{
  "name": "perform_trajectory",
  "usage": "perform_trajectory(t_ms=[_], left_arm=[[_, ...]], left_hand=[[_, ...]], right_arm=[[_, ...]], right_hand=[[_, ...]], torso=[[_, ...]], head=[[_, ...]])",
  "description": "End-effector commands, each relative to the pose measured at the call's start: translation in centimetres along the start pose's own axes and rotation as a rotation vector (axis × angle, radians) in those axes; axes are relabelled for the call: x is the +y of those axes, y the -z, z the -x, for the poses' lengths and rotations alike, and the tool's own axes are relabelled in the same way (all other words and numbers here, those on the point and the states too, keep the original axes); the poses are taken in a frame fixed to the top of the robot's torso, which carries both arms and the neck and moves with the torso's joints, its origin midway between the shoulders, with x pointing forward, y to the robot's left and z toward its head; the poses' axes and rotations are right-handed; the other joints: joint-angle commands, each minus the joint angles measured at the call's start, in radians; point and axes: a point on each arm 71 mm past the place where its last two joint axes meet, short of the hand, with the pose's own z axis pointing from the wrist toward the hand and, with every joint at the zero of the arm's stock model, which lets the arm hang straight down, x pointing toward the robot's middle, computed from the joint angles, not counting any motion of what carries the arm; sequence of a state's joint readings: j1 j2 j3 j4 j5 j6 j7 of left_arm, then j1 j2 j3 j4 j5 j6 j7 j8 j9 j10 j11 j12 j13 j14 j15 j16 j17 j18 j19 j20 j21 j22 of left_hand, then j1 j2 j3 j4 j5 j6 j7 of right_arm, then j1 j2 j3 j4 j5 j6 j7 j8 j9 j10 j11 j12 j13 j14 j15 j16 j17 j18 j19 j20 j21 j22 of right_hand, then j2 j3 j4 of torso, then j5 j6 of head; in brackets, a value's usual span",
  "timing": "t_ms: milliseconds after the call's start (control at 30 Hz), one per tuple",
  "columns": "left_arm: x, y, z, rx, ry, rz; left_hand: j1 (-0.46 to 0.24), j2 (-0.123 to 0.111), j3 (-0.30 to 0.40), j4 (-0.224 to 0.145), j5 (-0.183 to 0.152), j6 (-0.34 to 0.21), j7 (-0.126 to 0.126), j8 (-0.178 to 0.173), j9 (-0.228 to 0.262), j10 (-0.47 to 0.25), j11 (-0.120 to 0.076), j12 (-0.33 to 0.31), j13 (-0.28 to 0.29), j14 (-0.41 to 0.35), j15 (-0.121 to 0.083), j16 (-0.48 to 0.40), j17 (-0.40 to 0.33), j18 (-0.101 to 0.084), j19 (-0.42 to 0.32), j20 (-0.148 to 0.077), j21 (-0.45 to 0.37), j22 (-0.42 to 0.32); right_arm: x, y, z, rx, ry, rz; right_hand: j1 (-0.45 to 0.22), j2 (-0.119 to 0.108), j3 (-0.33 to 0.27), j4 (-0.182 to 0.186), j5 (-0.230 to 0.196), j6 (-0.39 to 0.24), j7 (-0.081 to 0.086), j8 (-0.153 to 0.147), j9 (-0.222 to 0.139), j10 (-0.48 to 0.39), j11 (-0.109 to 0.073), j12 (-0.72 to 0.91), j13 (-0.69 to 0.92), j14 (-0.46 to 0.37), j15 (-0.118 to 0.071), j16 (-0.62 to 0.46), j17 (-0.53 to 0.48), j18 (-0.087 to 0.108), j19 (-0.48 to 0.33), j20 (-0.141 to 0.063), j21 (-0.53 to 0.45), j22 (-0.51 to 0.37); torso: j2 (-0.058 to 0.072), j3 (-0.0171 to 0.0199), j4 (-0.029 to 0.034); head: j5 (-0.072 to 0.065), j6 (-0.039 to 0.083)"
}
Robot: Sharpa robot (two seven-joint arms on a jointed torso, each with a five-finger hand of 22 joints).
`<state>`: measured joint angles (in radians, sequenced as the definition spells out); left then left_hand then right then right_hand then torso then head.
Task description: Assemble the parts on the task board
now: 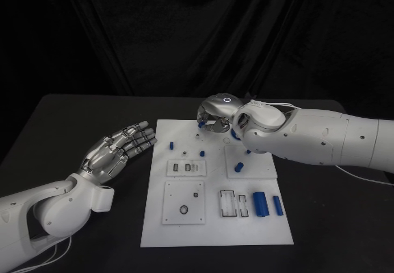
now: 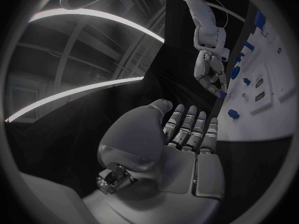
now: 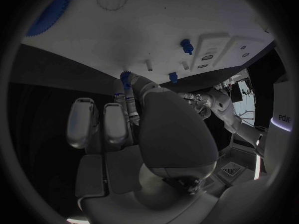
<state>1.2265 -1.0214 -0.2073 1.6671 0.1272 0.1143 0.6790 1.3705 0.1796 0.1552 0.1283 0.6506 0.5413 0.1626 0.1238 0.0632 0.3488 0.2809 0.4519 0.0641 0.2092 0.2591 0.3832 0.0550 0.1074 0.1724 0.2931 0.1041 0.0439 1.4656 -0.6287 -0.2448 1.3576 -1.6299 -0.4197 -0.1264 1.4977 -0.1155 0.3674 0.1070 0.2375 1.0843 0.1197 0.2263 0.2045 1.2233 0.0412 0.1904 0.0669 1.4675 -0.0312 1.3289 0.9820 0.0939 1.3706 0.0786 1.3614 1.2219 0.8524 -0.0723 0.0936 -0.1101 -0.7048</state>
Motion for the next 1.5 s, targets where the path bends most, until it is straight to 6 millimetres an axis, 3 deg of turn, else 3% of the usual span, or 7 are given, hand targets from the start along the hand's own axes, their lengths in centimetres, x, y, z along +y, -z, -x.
perform_trajectory(t_ms=[33,767,1500], left_arm=[[-0.9,0.0,-0.1,0.015,0.016,-0.128],[-0.7,-0.2,-0.1,0.017,0.021,-0.119],[-0.5,-0.3,0.1,0.018,0.021,-0.107]], left_hand=[[-0.011,0.003,0.008,0.001,-0.002,0.005,0.027,0.005,0.001,0.001,0.003,0.006,0.002,0.000,0.009,0.004,0.001,-0.015,-0.001,0.000,0.001,-0.001],[-0.012,0.003,0.011,0.001,-0.002,0.004,0.028,0.004,0.001,0.000,0.004,0.006,0.001,0.000,0.010,0.005,0.001,-0.016,-0.001,0.000,0.001,-0.001],[-0.016,0.001,0.020,0.001,-0.003,0.001,0.031,0.003,0.000,-0.002,0.005,0.006,0.001,-0.002,0.011,0.007,0.001,-0.017,-0.001,0.000,0.001,-0.001]], right_arm=[[-0.3,0.1,0.3,-0.051,0.016,-0.034],[-0.1,0.0,-0.4,0.005,0.029,-0.044],[0.1,0.1,-0.9,0.008,0.001,-0.018]], right_hand=[[0.010,0.004,0.000,-0.006,0.004,0.008,-0.010,-0.004,0.108,0.001,0.005,-0.003,0.002,-0.001,0.000,-0.002,0.001,-0.009,-0.006,-0.002,-0.004,0.002],[0.004,0.003,0.000,-0.006,0.002,0.004,-0.008,-0.009,0.110,-0.001,0.008,-0.012,0.003,-0.002,0.003,-0.005,-0.004,-0.010,-0.007,0.000,-0.005,0.002],[-0.001,0.004,0.003,-0.006,-0.006,-0.007,-0.005,-0.020,0.111,-0.009,0.013,-0.027,0.003,-0.005,0.007,-0.009,-0.010,-0.010,-0.008,0.004,-0.006,0.004]], torso=[[0.001,-0.0003,0.0034],[-0.001,-0.0008,-0.0004],[0.000,-0.0009,0.0020]], head=[[-0.003,0.001],[0.000,-0.006],[0.001,-0.015]])
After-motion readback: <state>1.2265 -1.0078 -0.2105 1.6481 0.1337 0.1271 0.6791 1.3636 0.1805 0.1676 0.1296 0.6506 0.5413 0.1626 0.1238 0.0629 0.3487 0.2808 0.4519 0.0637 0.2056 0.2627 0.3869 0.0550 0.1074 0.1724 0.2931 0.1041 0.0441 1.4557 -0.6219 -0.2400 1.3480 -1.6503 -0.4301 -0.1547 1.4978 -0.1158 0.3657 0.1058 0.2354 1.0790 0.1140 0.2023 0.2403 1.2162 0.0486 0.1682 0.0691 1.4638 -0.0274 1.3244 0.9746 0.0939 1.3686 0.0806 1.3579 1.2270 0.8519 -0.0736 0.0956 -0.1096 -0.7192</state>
